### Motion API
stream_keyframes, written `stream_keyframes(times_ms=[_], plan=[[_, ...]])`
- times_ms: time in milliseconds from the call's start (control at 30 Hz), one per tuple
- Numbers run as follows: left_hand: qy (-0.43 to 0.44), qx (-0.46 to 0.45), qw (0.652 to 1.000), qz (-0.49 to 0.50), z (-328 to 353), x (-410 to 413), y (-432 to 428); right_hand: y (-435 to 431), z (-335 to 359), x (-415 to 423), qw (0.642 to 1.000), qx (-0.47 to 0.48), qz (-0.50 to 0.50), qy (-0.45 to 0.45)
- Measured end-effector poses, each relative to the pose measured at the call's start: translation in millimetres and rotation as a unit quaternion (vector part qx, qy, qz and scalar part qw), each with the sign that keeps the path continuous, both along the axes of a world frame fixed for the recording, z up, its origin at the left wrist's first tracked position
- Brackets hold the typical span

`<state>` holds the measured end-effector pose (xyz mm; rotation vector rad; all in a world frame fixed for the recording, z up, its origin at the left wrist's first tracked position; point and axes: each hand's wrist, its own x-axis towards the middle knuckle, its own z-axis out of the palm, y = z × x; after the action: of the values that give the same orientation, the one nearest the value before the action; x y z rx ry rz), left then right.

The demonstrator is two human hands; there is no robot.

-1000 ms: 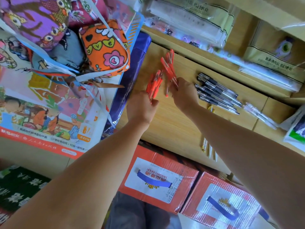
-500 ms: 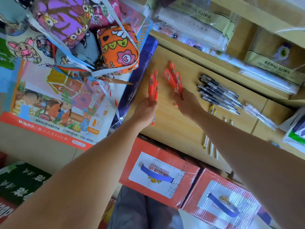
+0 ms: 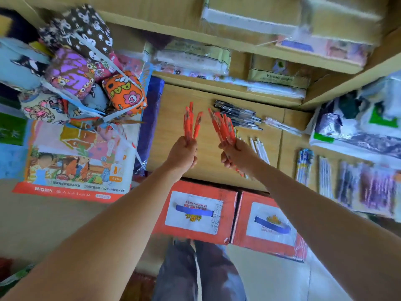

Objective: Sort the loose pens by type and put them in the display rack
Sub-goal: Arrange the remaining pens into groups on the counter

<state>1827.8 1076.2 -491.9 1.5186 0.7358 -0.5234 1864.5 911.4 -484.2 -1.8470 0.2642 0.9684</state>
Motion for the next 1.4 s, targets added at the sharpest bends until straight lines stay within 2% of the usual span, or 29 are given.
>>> stream_keyframes(times_ms=[267, 467, 700, 900, 1000, 1100, 1200, 1300, 1400], plan=[[-0.08, 0.007, 0.992, -0.102, 90.7, -23.9, -86.2, -91.5, 98.5, -79.5, 0.983, 0.028, -0.165, -0.069], [-0.138, 0.067, 0.965, -0.211, 156.3, -32.0, -186.7, -191.9, 165.0, -145.7, 0.98, 0.05, -0.18, -0.065], [-0.169, 0.027, 0.95, -0.26, 213.9, -78.6, -356.1, -334.1, 216.7, -233.0, 0.971, 0.025, -0.223, -0.08], [-0.159, -0.026, 0.934, -0.32, 261.1, -152.0, -519.9, -466.9, 256.8, -305.2, 0.98, -0.027, -0.192, -0.05], [-0.152, -0.05, 0.919, -0.36, 269.2, -175.9, -586.0, -529.7, 263.8, -334.4, 0.982, -0.04, -0.183, -0.007], [-0.145, -0.043, 0.893, -0.425, 277.3, -190.9, -640.9, -582.6, 264.5, -357.3, 0.972, -0.026, -0.231, 0.022], [-0.159, -0.02, 0.87, -0.467, 280.8, -197.2, -688.8, -627.6, 262.3, -372.3, 0.958, 0.014, -0.286, 0.019], [-0.16, -0.019, 0.837, -0.523, 274.9, -193.4, -735.8, -670.5, 265.8, -376.7, 0.955, 0.016, -0.297, 0.021], [-0.151, -0.035, 0.831, -0.534, 269.6, -179.0, -786.2, -715.5, 268.8, -367.3, 0.953, -0.001, -0.301, 0.022]])
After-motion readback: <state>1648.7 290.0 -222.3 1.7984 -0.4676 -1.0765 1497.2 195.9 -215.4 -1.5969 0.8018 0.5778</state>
